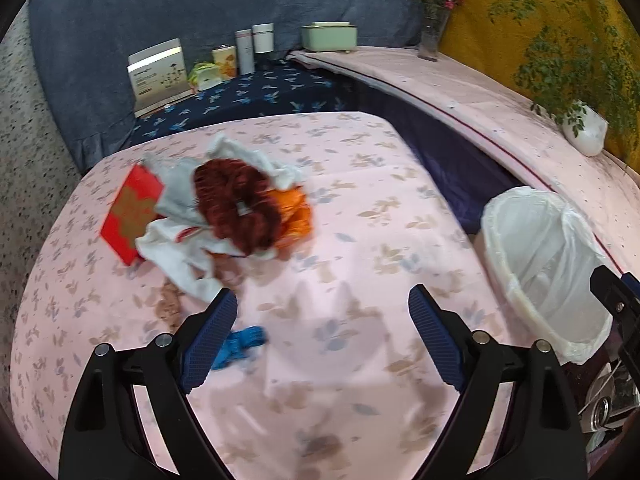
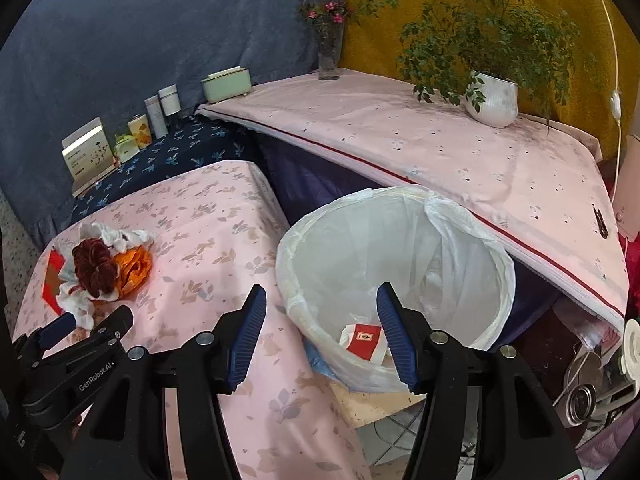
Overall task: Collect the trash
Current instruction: 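Move both tools back over the table toward the remaining trash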
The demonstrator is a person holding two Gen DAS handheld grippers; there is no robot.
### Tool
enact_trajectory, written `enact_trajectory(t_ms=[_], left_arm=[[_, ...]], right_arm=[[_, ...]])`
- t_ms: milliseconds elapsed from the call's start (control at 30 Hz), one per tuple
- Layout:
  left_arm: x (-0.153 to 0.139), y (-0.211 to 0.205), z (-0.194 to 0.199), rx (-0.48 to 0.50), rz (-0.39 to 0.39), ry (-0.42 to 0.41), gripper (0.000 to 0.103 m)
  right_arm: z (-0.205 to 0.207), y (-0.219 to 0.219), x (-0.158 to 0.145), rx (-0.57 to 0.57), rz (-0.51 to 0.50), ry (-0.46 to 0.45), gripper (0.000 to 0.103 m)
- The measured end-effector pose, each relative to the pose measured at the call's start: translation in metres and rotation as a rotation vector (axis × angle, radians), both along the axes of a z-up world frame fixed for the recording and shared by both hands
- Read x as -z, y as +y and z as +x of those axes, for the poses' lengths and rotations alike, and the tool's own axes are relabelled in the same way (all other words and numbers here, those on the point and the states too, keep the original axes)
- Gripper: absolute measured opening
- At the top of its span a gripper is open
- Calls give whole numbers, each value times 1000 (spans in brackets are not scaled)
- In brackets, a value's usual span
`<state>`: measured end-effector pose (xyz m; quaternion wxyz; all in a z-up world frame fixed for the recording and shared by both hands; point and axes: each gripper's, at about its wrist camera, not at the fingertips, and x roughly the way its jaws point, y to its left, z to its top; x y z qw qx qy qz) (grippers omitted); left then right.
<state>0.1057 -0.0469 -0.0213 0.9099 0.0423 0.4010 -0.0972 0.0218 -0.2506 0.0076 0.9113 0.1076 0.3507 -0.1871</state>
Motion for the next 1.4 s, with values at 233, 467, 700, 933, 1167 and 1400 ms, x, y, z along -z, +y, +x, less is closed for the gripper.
enact_trajectory(t_ms=[233, 467, 700, 933, 1167, 1400], left_arm=[[10, 46, 3, -74, 13, 21, 89], [21, 90, 9, -141, 6, 64, 91], [28, 131, 10, -195, -12, 84, 91], [32, 167, 14, -255, -34, 100, 91], [34, 189, 20, -284, -54, 108, 91], [36, 201, 26, -301, -70, 116, 91]], right_arm=[[7, 42, 7, -87, 11, 19, 60], [16, 86, 19, -184, 30, 44, 61], [30, 130, 38, -287, 53, 81, 61], [46, 168, 57, -356, 73, 121, 61], [61, 196, 67, -394, 70, 127, 70], [80, 209, 79, -402, 77, 149, 71]])
